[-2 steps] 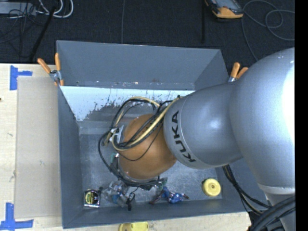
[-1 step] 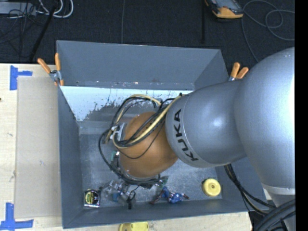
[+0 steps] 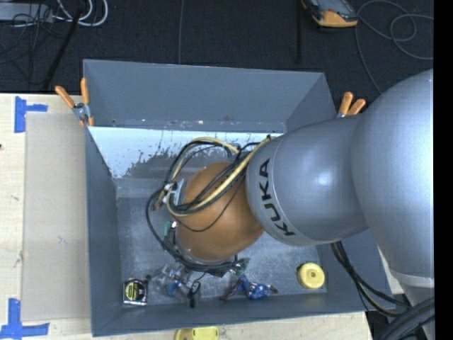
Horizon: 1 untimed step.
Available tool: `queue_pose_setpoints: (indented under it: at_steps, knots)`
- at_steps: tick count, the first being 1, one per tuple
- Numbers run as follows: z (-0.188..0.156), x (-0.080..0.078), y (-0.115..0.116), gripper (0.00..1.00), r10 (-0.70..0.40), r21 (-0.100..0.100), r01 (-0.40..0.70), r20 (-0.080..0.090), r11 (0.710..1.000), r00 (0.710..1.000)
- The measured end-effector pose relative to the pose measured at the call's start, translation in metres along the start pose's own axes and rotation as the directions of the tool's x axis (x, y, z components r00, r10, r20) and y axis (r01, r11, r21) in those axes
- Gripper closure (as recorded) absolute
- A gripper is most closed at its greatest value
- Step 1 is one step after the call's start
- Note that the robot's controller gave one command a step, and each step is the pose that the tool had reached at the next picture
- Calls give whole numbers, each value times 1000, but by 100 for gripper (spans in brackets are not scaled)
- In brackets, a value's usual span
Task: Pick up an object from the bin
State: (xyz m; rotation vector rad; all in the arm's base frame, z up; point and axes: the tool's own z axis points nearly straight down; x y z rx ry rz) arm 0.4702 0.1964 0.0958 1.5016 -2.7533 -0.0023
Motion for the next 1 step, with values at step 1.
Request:
queue_pose_setpoints:
  at_steps: [1]
  knots:
    - [-20, 1, 1, 100, -1, -4, 1, -5, 1000, 1000]
